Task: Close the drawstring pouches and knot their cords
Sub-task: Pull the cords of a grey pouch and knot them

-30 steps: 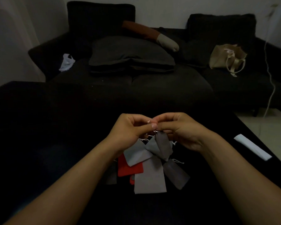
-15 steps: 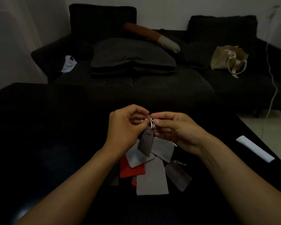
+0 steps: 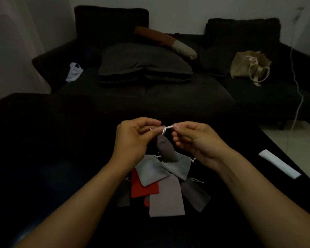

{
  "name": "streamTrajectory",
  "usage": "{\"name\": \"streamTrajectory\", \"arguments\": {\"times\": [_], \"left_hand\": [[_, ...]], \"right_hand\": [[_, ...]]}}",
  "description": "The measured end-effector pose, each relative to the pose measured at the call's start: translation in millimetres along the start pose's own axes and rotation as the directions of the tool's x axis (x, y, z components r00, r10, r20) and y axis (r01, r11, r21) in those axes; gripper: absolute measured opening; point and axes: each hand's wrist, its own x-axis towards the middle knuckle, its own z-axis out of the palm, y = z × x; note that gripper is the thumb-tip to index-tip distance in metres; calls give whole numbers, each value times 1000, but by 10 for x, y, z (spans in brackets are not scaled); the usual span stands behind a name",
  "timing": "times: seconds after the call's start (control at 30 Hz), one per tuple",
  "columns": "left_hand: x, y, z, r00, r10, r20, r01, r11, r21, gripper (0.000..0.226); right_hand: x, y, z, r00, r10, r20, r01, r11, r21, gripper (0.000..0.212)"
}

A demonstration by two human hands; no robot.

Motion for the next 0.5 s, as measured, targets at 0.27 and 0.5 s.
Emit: {"name": "streamTrajectory", "arguments": {"times": [0.27,0.5], "left_hand": [[85,20,-102,930,-323,173,341,936,-87,29],[22,101,34,779,-542,315,600,790,-127,42]], "right_hand": [[14,-30,-35,997,78,11,-78,951,299,6],[-4,59,88,988,138,62,-151,932,329,11]]}}
